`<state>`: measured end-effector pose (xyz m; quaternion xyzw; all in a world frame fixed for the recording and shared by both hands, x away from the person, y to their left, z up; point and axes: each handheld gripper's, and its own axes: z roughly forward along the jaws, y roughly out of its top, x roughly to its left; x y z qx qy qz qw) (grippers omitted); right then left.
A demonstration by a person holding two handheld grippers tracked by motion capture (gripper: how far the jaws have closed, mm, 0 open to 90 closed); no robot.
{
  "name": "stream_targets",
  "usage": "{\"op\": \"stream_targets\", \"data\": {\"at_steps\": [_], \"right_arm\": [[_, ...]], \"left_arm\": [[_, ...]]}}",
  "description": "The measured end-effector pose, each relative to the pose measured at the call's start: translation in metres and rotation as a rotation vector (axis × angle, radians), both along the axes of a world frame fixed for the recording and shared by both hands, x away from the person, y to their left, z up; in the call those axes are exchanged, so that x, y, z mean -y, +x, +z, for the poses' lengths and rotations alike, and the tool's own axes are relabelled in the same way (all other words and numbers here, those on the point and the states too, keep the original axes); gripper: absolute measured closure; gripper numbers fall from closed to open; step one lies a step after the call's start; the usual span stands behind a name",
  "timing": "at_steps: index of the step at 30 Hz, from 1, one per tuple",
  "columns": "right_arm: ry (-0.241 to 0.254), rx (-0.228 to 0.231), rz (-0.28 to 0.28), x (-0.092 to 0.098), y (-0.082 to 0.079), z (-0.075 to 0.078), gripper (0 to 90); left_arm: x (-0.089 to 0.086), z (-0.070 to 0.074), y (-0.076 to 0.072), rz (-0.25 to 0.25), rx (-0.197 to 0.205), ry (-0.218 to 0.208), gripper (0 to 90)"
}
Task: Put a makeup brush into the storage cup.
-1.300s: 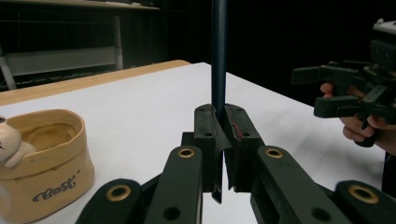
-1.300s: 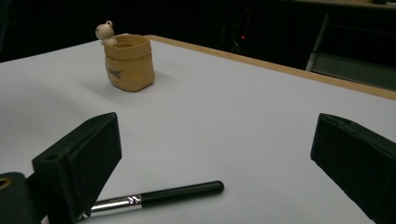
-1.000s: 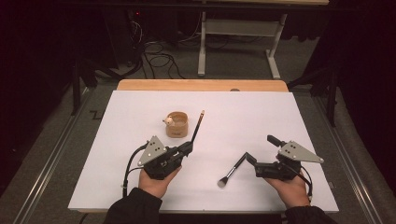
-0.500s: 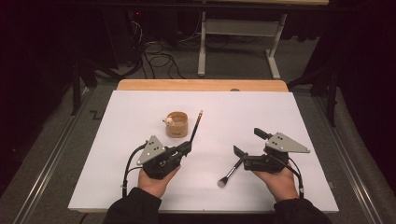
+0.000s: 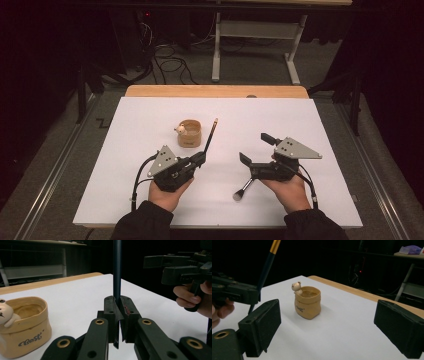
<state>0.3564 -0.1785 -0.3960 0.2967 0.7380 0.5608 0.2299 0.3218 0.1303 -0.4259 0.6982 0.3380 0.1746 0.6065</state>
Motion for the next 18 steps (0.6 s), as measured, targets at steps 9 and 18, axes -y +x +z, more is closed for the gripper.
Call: {"op": "stream_targets", "data": {"at_steps": [9, 18], "right_arm": [[0.061, -0.014, 0.034, -0.003, -0.003, -0.002, 11.2], [0.104, -0.045, 0.053, 0.001, -0.005, -0.005, 13.7]], "left_arm": [[0.007, -0.004, -0.002, -0.015, -0.003, 0.012, 84.5], [0.016, -0.009, -0.005, -0.021, -0.002, 0.029, 84.5]]}}
